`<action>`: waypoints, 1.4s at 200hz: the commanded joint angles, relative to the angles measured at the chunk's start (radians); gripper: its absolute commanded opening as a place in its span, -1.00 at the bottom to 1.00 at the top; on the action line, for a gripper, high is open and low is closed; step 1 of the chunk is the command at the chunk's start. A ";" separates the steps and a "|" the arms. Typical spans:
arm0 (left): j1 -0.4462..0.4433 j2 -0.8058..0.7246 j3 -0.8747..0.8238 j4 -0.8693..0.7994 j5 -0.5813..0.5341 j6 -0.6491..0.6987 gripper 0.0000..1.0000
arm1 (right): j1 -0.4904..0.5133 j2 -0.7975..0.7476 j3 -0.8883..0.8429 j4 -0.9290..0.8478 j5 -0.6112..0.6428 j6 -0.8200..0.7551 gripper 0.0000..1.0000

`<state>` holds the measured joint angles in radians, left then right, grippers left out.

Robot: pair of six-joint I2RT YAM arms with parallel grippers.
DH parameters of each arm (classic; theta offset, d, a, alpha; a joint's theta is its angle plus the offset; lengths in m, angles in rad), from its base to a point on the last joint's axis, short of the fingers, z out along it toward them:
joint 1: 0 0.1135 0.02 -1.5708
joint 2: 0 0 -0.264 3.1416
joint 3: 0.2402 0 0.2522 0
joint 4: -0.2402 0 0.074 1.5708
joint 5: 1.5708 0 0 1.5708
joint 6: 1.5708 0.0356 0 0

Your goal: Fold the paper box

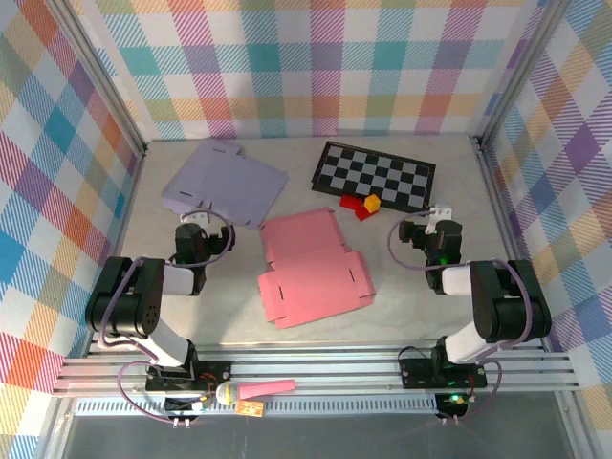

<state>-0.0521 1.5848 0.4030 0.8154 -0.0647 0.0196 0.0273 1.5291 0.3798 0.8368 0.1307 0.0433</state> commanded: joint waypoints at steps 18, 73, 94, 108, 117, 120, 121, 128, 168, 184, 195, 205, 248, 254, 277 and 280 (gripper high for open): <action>-0.008 -0.008 0.017 0.024 -0.005 0.013 1.00 | 0.010 0.005 0.018 0.019 0.008 -0.010 0.98; -0.008 -0.008 0.018 0.024 -0.005 0.013 1.00 | 0.011 0.005 0.018 0.019 0.007 -0.010 0.97; -0.009 -0.008 0.020 0.024 -0.005 0.013 1.00 | 0.010 0.005 0.018 0.018 0.007 -0.010 0.98; -0.008 -0.008 0.017 0.025 -0.005 0.013 1.00 | 0.010 0.005 0.018 0.019 0.008 -0.009 0.97; -0.008 -0.012 0.012 0.034 -0.002 0.013 1.00 | 0.010 0.002 0.013 0.028 0.008 -0.010 0.98; -0.008 -0.014 0.011 0.037 -0.002 0.013 1.00 | 0.010 -0.001 0.010 0.034 0.007 -0.012 0.97; -0.008 -0.016 0.010 0.037 -0.001 0.013 1.00 | 0.010 -0.004 0.009 0.035 0.006 -0.013 0.97; -0.009 -0.035 0.011 0.021 0.000 0.016 1.00 | 0.012 -0.027 0.008 0.018 -0.004 -0.020 0.98; -0.077 -0.239 0.107 -0.261 -0.147 0.038 1.00 | 0.060 -0.269 0.051 -0.199 0.124 -0.025 0.97; -0.121 -0.311 0.140 -0.284 -0.218 0.028 1.00 | 0.074 -0.369 0.089 -0.288 0.161 -0.006 0.98; -0.163 -0.353 0.194 -0.337 -0.292 0.029 1.00 | 0.094 -0.438 0.143 -0.374 0.198 0.004 0.97; -0.205 -0.381 0.241 -0.349 -0.348 0.047 1.00 | 0.118 -0.494 0.203 -0.459 0.221 0.010 0.98; -0.270 -0.389 0.767 -1.204 -0.403 -0.460 1.00 | 0.163 -0.557 0.715 -1.241 0.232 0.571 0.97; -0.263 -0.373 0.803 -1.284 -0.361 -0.552 1.00 | 0.161 -0.545 0.773 -1.362 0.201 0.629 0.97; -0.226 -0.316 0.802 -1.313 0.003 -0.673 0.83 | 0.140 -0.526 0.789 -1.428 -0.079 0.709 0.97; -0.229 -0.306 0.802 -1.327 0.031 -0.694 0.75 | 0.141 -0.518 0.793 -1.451 -0.109 0.720 0.98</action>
<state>-0.2977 1.2091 1.2079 -0.1375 -0.3168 -0.3759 0.1783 0.9749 1.1713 -0.2325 0.2825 0.5148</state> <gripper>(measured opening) 0.981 0.987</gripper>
